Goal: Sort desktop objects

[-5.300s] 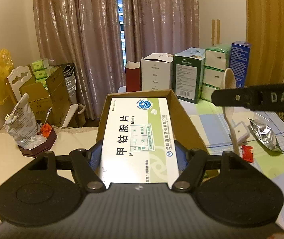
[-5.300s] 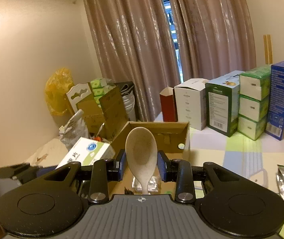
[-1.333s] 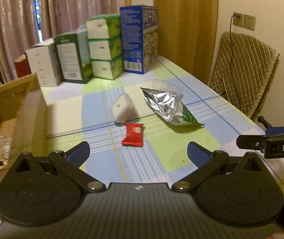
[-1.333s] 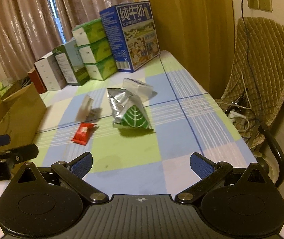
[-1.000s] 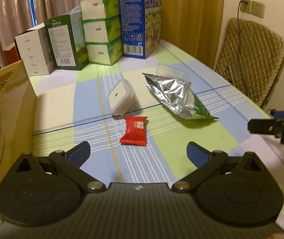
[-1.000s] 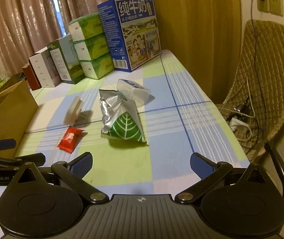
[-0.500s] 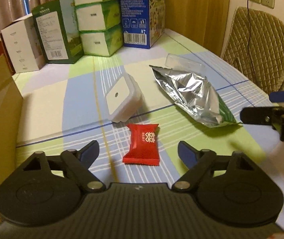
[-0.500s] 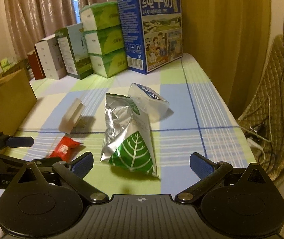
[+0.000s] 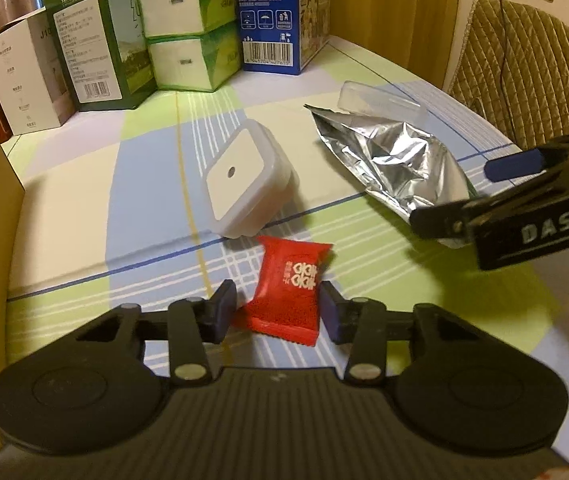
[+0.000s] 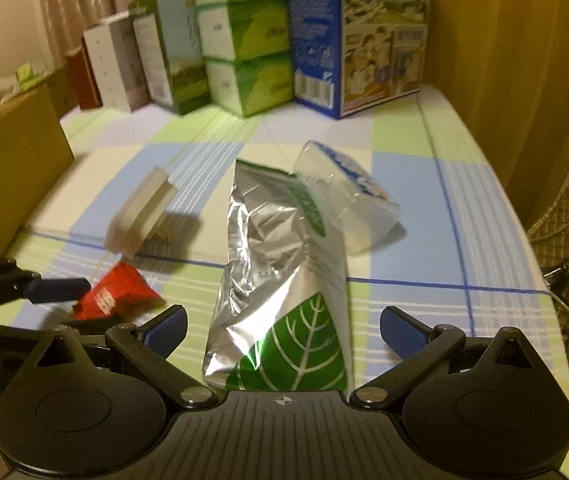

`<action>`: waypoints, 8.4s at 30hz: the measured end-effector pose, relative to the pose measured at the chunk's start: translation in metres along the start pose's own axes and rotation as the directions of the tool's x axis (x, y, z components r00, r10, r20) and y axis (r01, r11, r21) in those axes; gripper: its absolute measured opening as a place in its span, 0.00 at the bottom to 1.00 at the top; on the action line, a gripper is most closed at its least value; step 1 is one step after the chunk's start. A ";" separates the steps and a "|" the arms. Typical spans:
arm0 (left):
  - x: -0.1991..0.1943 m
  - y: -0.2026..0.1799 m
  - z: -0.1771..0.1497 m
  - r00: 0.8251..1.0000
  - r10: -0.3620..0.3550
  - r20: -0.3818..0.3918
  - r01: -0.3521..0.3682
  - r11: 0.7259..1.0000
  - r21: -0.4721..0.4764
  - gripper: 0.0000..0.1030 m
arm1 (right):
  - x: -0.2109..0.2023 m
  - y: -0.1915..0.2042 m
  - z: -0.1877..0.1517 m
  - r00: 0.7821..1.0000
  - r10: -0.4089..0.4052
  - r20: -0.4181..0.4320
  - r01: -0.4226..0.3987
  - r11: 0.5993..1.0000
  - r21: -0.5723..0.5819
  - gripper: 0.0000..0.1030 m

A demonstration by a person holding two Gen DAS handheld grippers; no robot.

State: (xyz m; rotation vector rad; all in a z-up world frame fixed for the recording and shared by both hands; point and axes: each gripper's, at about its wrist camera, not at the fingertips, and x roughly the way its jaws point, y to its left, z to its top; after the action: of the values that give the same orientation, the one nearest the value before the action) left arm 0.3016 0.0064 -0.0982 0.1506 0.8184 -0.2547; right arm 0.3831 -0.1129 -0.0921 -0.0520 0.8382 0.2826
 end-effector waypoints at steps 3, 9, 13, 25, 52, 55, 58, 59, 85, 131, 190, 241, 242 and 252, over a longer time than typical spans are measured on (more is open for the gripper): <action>0.002 0.001 0.001 1.000 -0.001 0.002 0.001 1.000 0.006 0.33 | 0.011 -0.001 0.002 1.000 -0.006 -0.018 0.006 1.000 -0.009 0.97; 0.005 0.003 0.002 1.000 0.005 0.012 -0.005 1.000 0.012 0.34 | 0.026 -0.005 0.008 0.999 0.000 -0.048 0.000 1.000 0.007 0.76; 0.006 0.003 0.004 1.000 0.001 0.005 -0.001 1.000 0.015 0.33 | 0.027 -0.003 0.009 0.999 -0.015 -0.051 0.015 1.000 -0.005 0.69; -0.036 -0.013 -0.031 1.000 -0.018 -0.024 0.018 1.000 0.001 0.26 | -0.028 0.009 -0.033 0.994 -0.032 -0.101 0.037 0.998 0.047 0.52; -0.108 -0.033 -0.112 1.000 -0.018 0.021 0.017 1.000 0.011 0.39 | -0.113 0.045 -0.128 0.994 -0.054 -0.100 0.058 0.998 0.034 0.84; -0.108 -0.030 -0.113 0.999 -0.033 0.022 0.033 0.999 -0.001 0.30 | -0.103 0.046 -0.122 0.992 -0.041 -0.120 0.043 0.999 0.013 0.85; -0.109 -0.031 -0.113 0.999 -0.030 0.022 0.030 1.000 0.001 0.30 | -0.097 0.046 -0.120 0.989 -0.029 -0.145 0.028 1.000 -0.013 0.85; -0.109 -0.031 -0.113 0.999 -0.030 0.022 0.030 1.000 -0.001 0.30 | -0.096 0.046 -0.120 0.989 -0.029 -0.144 0.025 0.999 -0.025 0.85; -0.120 -0.040 -0.120 1.000 -0.016 -0.001 0.016 1.000 -0.012 0.25 | -0.121 0.042 -0.121 0.997 -0.038 -0.066 0.040 0.999 0.028 0.45; -0.278 0.020 -0.122 0.985 0.137 0.104 -0.120 0.981 -0.155 0.25 | -0.229 0.174 -0.092 0.991 0.086 0.105 -0.086 0.996 -0.003 0.45; -0.339 0.130 -0.107 0.947 0.294 0.131 -0.260 0.939 -0.227 0.25 | -0.207 0.293 -0.021 0.948 0.290 0.133 -0.283 0.957 -0.072 0.45; -0.239 0.278 -0.043 0.960 0.273 0.066 -0.251 0.939 -0.237 0.25 | -0.068 0.339 0.084 0.955 0.277 0.108 -0.273 0.961 -0.048 0.45; -0.237 0.279 -0.043 0.960 0.271 0.064 -0.249 0.938 -0.240 0.25 | -0.066 0.339 0.084 0.955 0.278 0.107 -0.274 0.961 -0.047 0.45; -0.227 0.287 -0.048 0.964 0.259 0.054 -0.237 0.937 -0.256 0.25 | -0.056 0.342 0.087 0.953 0.283 0.106 -0.281 0.959 -0.034 0.45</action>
State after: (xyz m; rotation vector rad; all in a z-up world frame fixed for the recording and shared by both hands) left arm 0.2005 0.3303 0.0465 0.0074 0.7294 0.0804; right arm 0.3192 0.2172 0.0298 0.0668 0.7325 0.5582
